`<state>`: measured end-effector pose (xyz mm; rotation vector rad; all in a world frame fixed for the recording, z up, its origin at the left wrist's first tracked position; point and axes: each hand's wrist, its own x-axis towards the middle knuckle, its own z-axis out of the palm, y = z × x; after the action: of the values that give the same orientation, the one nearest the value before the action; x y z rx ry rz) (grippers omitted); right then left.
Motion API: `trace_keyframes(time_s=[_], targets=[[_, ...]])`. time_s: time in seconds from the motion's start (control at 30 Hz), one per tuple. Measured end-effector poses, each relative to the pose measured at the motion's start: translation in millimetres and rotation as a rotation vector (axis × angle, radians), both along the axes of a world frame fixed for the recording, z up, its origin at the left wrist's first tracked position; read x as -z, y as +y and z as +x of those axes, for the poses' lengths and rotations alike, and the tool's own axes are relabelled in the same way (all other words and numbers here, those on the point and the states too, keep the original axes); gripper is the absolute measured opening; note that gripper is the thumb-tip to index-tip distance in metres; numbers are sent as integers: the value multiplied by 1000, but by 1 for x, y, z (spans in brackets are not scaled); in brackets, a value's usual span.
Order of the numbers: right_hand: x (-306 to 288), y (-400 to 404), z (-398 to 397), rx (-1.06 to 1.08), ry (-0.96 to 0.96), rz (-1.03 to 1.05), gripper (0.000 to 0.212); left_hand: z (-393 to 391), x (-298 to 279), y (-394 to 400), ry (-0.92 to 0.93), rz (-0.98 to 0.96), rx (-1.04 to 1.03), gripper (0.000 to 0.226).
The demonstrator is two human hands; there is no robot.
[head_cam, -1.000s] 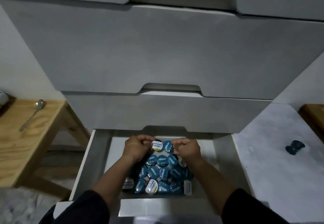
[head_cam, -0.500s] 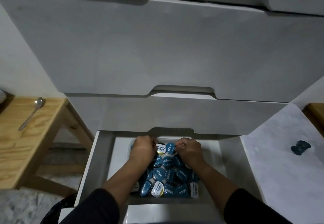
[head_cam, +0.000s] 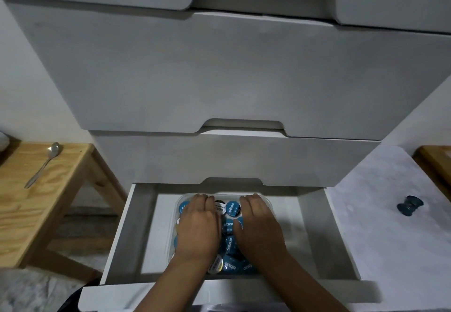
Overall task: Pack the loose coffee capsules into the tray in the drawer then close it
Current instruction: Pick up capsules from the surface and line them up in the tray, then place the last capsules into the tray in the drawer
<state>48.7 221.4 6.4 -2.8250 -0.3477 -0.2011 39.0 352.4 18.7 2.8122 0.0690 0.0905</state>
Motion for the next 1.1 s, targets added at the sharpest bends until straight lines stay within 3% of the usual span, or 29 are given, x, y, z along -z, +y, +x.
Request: trace_keyframes(time_s=[0.23,0.37,0.57,0.67,0.87,1.1], targets=[[-22,-23,-27,62,-99,56,39,-23,-7,-16,-131,-16,-28,40],[-25,-50,-40,88,-116,82,44,-38,-11,-41,-155,-7,3,41],[-36,-125,-50,147,-169,129,39,-43,-26,-106,-193,-20,117,43],[-37,-181,-55,106,-204,11,27,-41,-33,-159,-226,-108,154,40],[-28,-312,-69,262,-181,77,38,-53,-39,-300,-80,-294,218,48],[-5,-426,-74,392,-13,90,41,-56,-5,-404,108,-290,258,48]])
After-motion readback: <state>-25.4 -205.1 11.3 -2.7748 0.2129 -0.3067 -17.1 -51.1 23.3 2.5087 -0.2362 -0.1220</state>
